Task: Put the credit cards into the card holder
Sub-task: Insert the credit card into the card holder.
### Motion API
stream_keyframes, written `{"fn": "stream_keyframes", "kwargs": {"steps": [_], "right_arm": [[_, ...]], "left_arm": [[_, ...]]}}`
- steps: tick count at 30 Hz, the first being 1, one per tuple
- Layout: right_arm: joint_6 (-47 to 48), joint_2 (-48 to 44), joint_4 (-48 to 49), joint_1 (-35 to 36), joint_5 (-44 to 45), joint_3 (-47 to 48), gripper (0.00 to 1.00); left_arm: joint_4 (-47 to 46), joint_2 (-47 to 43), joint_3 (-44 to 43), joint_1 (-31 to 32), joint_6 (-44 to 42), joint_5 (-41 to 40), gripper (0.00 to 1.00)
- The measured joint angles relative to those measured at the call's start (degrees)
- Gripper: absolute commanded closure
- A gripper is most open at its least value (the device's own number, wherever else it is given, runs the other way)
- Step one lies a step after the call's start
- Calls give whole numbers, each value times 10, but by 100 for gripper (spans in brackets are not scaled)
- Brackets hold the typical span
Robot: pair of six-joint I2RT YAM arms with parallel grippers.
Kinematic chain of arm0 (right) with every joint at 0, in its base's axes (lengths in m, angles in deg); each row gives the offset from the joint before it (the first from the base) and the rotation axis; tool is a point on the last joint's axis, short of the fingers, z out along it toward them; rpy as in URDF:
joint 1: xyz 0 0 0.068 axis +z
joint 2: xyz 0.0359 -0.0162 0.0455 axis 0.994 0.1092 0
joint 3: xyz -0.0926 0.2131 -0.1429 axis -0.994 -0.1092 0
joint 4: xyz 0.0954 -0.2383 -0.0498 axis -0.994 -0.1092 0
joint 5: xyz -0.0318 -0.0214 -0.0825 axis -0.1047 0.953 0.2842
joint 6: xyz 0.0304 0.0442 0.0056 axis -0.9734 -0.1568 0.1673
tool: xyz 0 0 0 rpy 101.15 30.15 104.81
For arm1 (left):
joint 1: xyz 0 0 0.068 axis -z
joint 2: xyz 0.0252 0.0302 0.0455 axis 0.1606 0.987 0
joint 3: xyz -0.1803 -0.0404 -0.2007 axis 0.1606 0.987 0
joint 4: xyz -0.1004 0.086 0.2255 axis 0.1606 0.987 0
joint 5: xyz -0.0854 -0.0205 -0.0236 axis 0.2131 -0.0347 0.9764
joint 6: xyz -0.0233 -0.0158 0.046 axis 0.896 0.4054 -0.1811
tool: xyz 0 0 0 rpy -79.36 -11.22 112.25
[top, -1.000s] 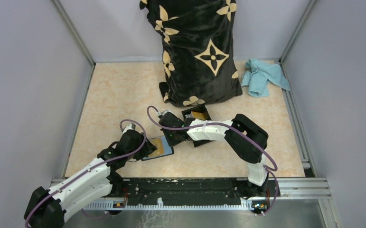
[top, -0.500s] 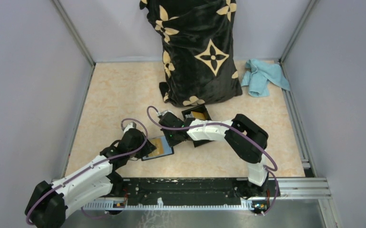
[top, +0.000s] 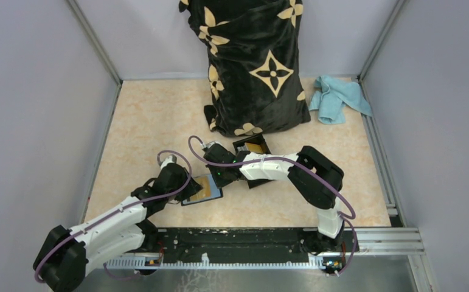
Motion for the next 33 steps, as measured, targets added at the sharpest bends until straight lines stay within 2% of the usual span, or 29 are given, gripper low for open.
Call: {"fn": "stream_keyframes", "kwargs": {"steps": [33], "right_arm": [[0, 0, 1, -2, -5, -1, 100]], "left_arm": [[-61, 72, -13, 37, 10, -5, 54]]}}
